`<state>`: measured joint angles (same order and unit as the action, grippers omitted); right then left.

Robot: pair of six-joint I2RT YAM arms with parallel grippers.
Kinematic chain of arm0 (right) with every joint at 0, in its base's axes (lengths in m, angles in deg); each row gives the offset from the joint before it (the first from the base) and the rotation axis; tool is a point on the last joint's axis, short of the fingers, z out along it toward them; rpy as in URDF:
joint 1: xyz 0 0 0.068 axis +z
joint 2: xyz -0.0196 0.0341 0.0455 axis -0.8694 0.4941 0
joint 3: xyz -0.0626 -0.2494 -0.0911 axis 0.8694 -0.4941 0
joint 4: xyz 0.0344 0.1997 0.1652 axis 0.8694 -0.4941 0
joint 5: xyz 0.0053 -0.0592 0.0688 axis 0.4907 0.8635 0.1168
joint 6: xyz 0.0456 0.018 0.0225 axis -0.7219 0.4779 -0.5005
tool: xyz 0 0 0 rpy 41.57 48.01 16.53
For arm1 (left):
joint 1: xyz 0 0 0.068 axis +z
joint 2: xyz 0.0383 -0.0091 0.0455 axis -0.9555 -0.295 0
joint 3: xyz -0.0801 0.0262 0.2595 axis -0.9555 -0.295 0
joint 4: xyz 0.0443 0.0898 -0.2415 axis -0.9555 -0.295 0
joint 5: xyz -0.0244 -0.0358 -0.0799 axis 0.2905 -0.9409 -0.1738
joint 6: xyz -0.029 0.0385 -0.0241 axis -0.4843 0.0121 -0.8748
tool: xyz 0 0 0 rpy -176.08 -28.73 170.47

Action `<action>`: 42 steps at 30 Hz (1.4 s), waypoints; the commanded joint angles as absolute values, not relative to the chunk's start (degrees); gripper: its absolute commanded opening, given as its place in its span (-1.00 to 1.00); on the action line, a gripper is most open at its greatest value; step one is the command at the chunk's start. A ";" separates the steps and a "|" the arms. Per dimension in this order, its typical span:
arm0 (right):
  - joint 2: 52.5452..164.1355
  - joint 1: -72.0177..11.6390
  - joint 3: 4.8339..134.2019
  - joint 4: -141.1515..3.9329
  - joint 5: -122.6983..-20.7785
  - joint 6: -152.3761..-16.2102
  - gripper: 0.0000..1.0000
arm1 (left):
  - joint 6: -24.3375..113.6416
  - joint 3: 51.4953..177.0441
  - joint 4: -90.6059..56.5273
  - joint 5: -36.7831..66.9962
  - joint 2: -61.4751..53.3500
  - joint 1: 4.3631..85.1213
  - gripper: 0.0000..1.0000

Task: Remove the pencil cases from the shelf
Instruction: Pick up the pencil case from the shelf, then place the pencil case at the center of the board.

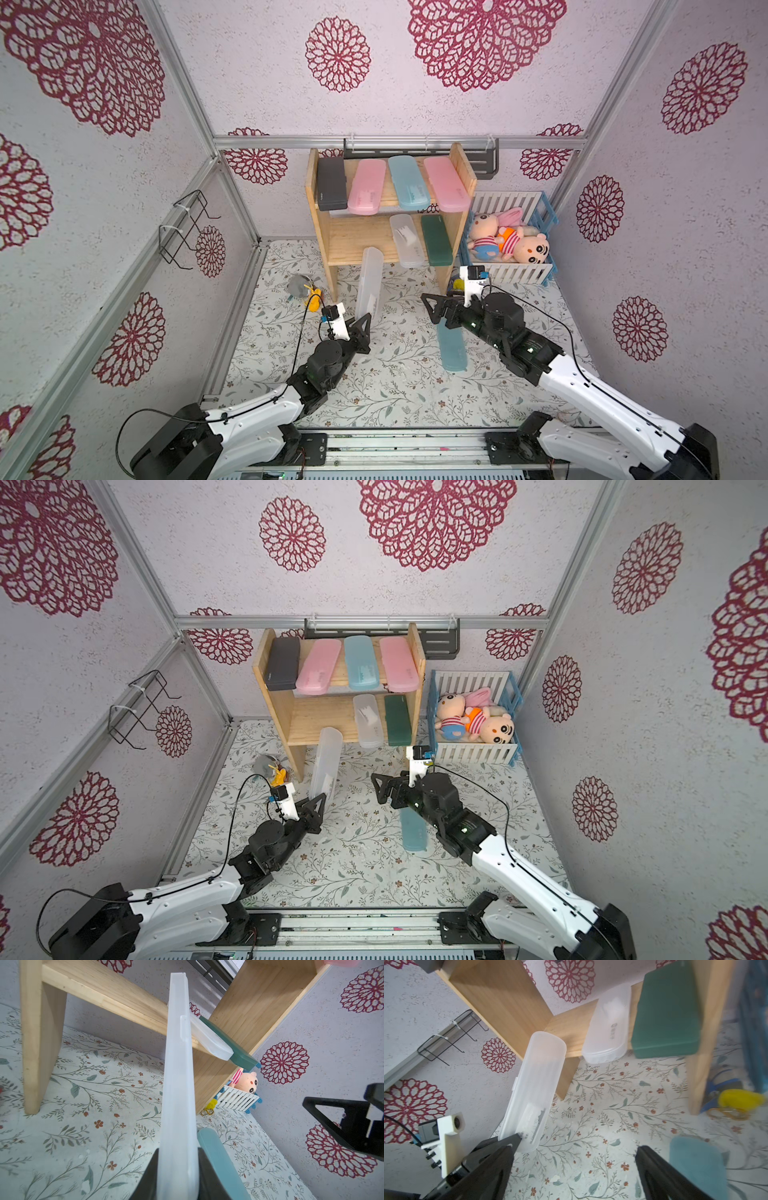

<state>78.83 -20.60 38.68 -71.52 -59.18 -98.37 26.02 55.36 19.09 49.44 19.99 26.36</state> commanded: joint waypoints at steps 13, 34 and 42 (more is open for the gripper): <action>100.63 -12.17 47.11 -47.63 -66.39 -109.93 0.98 | 33.00 49.33 16.18 60.76 35.47 17.91 -1.00; 115.66 -7.04 63.98 -50.64 -68.66 -106.92 0.98 | 34.07 46.99 1.35 63.45 54.66 17.65 -1.00; 118.84 -5.77 70.28 -57.78 -67.53 -105.60 0.98 | 34.44 47.58 1.70 63.02 53.12 17.38 -1.00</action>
<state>118.17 -6.61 67.37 -55.71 -67.99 -107.35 33.23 46.90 1.50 64.59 53.85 18.34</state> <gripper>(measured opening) 0.990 0.008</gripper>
